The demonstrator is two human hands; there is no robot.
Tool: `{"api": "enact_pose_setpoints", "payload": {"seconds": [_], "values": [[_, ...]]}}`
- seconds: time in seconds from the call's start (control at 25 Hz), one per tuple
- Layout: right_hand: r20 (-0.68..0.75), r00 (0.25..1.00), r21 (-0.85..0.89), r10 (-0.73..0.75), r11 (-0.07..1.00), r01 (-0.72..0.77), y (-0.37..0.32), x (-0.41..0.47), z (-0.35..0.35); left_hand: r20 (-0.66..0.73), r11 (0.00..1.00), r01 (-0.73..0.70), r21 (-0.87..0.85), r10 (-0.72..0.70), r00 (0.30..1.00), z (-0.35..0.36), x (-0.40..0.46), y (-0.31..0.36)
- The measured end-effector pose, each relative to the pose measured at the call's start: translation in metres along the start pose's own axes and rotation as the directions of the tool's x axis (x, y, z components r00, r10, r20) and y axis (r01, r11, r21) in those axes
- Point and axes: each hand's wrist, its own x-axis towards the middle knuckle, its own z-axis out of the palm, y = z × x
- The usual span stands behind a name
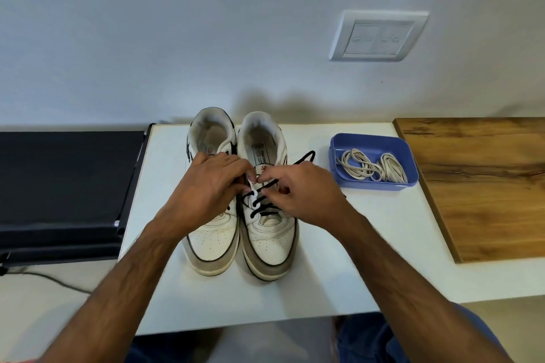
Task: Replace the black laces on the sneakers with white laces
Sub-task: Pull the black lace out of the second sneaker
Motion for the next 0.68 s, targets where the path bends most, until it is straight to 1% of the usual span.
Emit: {"api": "enact_pose_setpoints", "payload": {"seconds": [0.08, 0.2, 0.36, 0.48, 0.52, 0.56, 0.6, 0.68], "values": [[0.022, 1.0, -0.021, -0.006, 1.0, 0.006, -0.005, 0.002, 0.009, -0.001, 1.0, 0.003, 0.009, -0.003, 1.0, 0.0, 0.0, 0.0], [0.011, 1.0, -0.002, 0.027, 1.0, -0.027, -0.004, 0.004, 0.007, 0.001, 1.0, 0.009, 0.008, -0.009, 1.0, -0.001, -0.001, 0.0], [-0.098, 0.99, 0.048, 0.106, 0.994, -0.101, 0.007, 0.0, -0.009, 0.01, 1.0, 0.016, -0.005, -0.016, 1.0, -0.001, -0.001, 0.0], [-0.23, 0.952, 0.108, 0.202, 0.978, -0.181, 0.027, -0.003, -0.026, 0.019, 1.0, 0.02, 0.002, -0.02, 1.0, -0.002, -0.002, -0.002], [-0.244, 0.938, 0.129, 0.245, 0.967, -0.218, 0.034, -0.005, -0.033, 0.02, 1.0, 0.02, 0.001, -0.02, 1.0, -0.002, -0.002, -0.002], [-0.223, 0.935, 0.121, 0.277, 0.959, -0.256, 0.043, -0.007, -0.04, 0.022, 1.0, 0.018, -0.001, -0.018, 1.0, -0.002, -0.001, -0.001], [-0.165, 0.94, 0.082, 0.299, 0.954, -0.289, 0.051, -0.009, -0.045, 0.023, 1.0, 0.016, 0.001, -0.016, 1.0, -0.003, -0.001, 0.0], [0.008, 0.943, -0.058, 0.332, 0.942, -0.331, 0.061, -0.014, -0.048, 0.013, 0.999, 0.01, 0.031, -0.011, 1.0, -0.004, -0.002, 0.002]]}}
